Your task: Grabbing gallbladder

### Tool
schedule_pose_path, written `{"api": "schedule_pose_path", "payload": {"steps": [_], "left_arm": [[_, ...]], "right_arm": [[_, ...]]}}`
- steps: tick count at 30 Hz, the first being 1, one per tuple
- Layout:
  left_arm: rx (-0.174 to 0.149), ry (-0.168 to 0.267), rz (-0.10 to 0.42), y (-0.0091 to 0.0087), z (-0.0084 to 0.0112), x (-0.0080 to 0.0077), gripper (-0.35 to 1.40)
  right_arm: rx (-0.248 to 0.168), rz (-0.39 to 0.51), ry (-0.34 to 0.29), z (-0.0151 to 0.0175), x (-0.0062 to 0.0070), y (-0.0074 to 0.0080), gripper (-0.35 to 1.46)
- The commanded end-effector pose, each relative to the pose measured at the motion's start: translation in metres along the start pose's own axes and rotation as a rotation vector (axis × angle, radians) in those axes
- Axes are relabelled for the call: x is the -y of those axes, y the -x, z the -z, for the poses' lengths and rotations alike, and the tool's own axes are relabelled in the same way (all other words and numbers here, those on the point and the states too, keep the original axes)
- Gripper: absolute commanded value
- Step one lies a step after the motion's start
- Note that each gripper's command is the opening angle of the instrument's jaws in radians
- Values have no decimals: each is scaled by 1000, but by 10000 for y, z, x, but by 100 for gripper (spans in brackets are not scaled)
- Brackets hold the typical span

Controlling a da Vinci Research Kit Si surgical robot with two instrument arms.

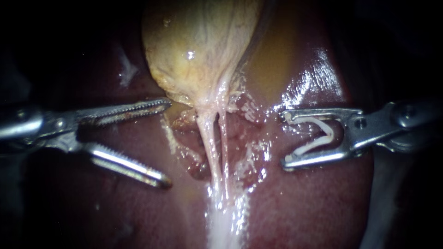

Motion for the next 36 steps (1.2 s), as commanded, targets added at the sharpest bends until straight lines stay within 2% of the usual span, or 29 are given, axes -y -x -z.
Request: {"api": "schedule_pose_path", "payload": {"steps": [1, 8, 17, 25, 36], "left_arm": [[0, 0, 0, 0, 0, 0, 96], [-1, 0, 0, -1, -4, 3, 96], [-1, -1, 2, -6, -29, 23, 93], [-1, -2, 2, -8, -56, 45, 79], [-4, 0, -11, 4, -63, 67, 58]], "right_arm": [[0, 0, 0, 0, 0, 0, 48], [0, 0, 0, 0, 0, 0, 48], [0, -6, 0, 0, 0, 0, 47], [0, -6, 0, 0, -1, 0, 47], [0, -6, 0, 0, -1, 0, 46]]}}
